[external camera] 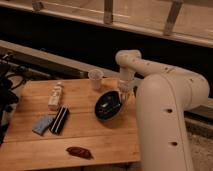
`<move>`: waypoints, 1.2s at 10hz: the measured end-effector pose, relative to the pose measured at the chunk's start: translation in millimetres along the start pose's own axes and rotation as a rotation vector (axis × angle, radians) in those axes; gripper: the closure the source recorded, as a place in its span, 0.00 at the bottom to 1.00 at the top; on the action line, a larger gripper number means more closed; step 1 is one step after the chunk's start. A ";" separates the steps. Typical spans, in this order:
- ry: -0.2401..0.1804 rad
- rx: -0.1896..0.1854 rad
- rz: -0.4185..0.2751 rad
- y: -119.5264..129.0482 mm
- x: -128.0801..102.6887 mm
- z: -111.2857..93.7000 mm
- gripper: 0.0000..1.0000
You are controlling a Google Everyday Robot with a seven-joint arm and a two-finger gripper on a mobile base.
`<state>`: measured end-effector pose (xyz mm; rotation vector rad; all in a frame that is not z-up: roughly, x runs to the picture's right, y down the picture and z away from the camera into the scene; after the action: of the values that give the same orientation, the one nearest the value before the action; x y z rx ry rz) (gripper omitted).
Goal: Drag the ceramic bowl in a circle
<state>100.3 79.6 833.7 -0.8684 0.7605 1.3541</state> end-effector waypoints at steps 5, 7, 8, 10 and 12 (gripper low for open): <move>0.013 0.035 -0.061 39.0 9.5 4.5 0.90; 0.017 0.053 -0.093 64.8 7.7 3.9 0.90; 0.016 0.058 -0.099 68.5 4.6 2.3 0.87; 0.009 0.066 -0.111 80.3 -5.7 -1.9 0.73; 0.011 0.071 -0.121 87.3 -10.2 -4.3 0.50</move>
<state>12.7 72.0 833.0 -0.8534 0.7482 1.2096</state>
